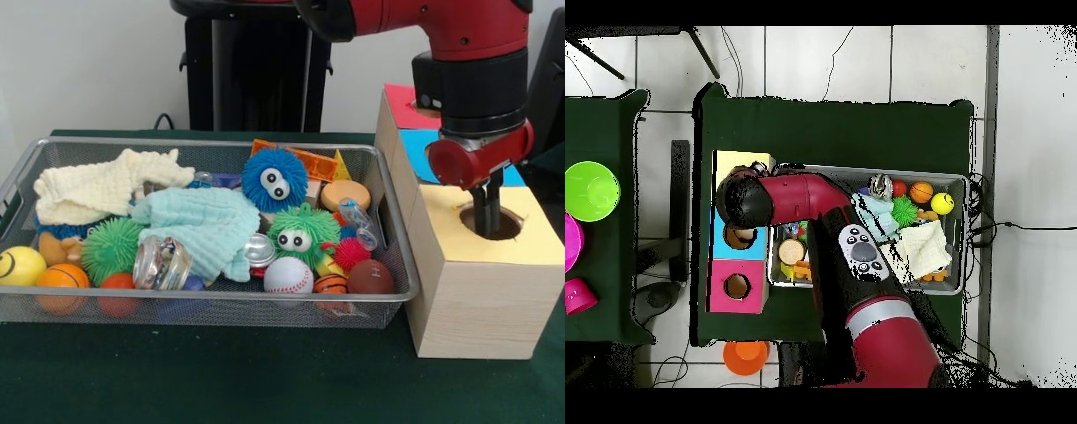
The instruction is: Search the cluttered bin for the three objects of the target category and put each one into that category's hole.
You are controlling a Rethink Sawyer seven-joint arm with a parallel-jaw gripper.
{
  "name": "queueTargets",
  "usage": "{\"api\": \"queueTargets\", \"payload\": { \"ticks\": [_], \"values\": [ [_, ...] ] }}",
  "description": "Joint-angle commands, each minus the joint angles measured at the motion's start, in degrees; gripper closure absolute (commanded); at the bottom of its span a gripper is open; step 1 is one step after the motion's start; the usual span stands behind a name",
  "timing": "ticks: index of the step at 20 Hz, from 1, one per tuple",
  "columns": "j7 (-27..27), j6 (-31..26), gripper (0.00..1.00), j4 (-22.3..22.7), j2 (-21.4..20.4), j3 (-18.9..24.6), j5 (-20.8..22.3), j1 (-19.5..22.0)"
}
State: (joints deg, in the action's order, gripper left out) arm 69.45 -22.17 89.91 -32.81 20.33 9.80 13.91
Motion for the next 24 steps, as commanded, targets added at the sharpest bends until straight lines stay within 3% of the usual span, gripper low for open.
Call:
{"api": "queueTargets", "payload": {
  "ticks": [1, 10, 24],
  "values": [
    [7.3, -1.6, 1.0, 2.7, 3.6, 2.4, -0.3, -0.2],
    [7.1, -3.3, 1.0, 3.1, 2.8, 2.3, -0.8, 0.0],
    [8.4, -5.0, 1.0, 5.5, -4.3, 2.6, -2.5, 0.3]
  ]
}}
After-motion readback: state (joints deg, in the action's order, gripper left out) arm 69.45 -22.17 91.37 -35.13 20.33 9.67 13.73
